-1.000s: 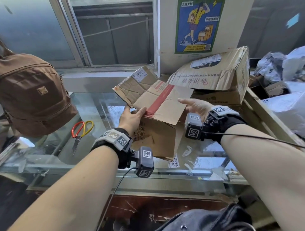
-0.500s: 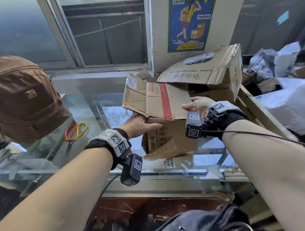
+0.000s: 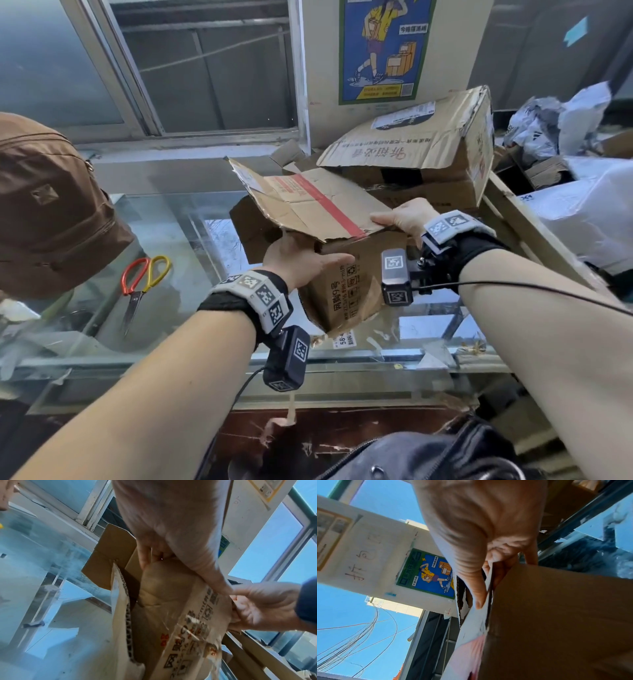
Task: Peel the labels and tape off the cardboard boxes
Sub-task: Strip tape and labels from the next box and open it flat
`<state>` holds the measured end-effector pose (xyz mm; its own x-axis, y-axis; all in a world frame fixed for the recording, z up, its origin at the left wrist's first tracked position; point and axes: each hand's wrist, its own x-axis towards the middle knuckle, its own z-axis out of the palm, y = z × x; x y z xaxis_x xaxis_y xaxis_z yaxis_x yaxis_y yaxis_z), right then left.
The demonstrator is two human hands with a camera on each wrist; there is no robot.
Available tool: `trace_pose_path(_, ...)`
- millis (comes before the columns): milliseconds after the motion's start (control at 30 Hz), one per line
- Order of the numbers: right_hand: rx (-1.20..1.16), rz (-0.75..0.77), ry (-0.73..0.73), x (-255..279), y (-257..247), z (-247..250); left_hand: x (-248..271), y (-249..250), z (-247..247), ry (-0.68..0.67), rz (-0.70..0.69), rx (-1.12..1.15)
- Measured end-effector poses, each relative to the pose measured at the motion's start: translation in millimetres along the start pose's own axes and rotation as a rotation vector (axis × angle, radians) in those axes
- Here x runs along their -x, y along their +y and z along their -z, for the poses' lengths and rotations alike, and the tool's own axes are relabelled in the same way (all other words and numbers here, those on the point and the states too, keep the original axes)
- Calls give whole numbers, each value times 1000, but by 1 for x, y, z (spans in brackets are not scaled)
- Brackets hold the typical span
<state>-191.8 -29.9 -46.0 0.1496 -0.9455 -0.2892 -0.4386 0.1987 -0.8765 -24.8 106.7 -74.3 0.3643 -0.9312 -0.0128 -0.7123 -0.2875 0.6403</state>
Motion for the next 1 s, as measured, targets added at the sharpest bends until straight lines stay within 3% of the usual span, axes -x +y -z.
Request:
trace_pose_path(133, -74, 47, 71, -2, 1, -1, -14, -23, -4, -234, 102, -6)
trace_pose_path(267, -103, 69, 122, -4, 2, -2, -6, -39, -3, -267, 137, 3)
trace_pose_path(367, -78, 96, 175, -9, 5, -6, 6, -41, -2, -364, 204, -118)
trace_pose_path(467, -54, 109, 191, -9, 5, -10, 19, -47, -6, -474, 183, -317)
trace_pose_path(567, -39, 110, 193, -11, 6, -10, 20, -51, -12, -456, 181, -219)
trace_pose_path(800, -20, 114, 124, -7, 10, -6, -3, -49, -25, -272, 281, 426)
trace_pose_path(1000, 16, 169, 117, -3, 14, 0, 6, -32, -26, -134, 270, 507)
